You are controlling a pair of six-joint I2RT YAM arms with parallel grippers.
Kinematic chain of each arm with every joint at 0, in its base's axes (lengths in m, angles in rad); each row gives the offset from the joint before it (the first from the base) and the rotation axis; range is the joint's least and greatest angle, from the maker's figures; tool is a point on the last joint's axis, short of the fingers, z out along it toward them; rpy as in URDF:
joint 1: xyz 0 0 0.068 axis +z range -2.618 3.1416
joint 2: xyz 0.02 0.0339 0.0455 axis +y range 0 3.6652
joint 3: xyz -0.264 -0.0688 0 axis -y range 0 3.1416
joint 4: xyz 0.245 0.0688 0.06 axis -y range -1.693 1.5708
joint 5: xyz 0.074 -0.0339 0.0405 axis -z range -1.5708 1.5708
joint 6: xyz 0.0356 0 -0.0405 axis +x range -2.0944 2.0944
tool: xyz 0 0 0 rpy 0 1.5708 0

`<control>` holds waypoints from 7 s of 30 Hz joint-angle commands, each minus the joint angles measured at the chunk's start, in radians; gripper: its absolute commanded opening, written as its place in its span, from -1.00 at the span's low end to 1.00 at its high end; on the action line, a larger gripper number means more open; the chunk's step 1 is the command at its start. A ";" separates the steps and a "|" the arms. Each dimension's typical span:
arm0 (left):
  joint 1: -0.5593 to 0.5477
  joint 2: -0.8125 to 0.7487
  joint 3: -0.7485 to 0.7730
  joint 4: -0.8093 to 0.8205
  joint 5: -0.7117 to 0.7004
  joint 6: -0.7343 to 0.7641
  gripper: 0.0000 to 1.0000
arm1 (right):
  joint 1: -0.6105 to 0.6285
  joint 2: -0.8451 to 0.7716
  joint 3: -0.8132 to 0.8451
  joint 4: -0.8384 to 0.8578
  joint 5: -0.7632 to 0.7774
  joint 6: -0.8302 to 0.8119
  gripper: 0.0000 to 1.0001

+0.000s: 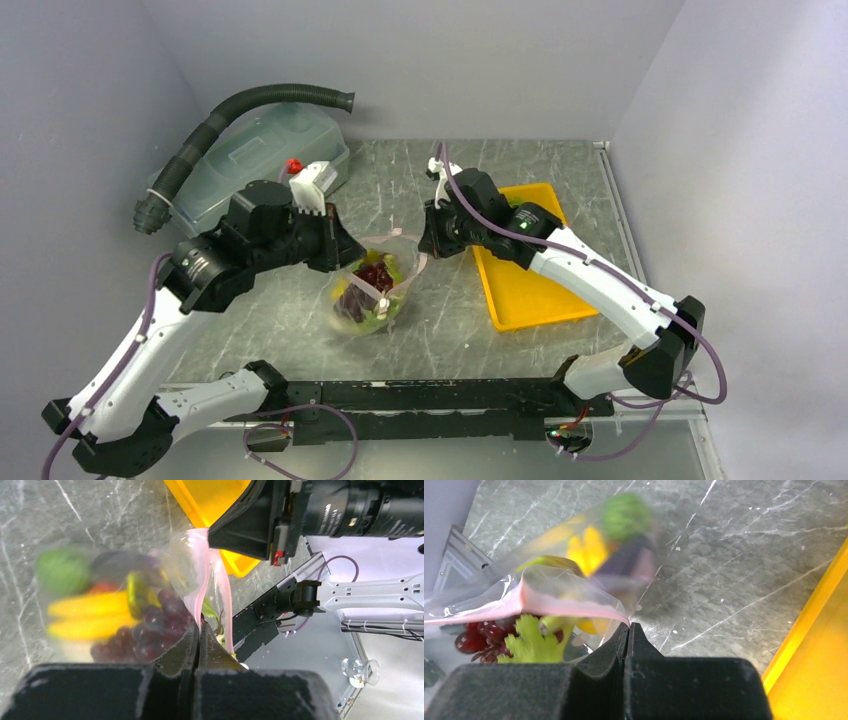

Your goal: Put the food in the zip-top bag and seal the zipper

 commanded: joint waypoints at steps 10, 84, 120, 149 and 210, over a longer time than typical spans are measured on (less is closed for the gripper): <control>-0.003 0.000 0.026 0.021 -0.055 0.022 -1.00 | -0.028 -0.038 -0.005 0.051 -0.054 0.003 -1.00; -0.003 0.008 -0.149 0.078 -0.119 0.077 -1.00 | -0.449 -0.098 -0.067 0.135 0.279 -0.010 0.47; -0.002 0.029 -0.148 0.052 -0.134 0.082 -1.00 | -0.620 0.492 -0.002 0.310 0.420 0.407 0.52; -0.002 0.084 -0.123 0.049 -0.134 0.087 -1.00 | -0.657 0.698 0.076 0.317 0.431 0.340 0.02; 0.002 0.057 -0.134 0.105 -0.110 0.028 -1.00 | -0.229 -0.431 -0.348 0.371 -0.349 -0.161 -1.00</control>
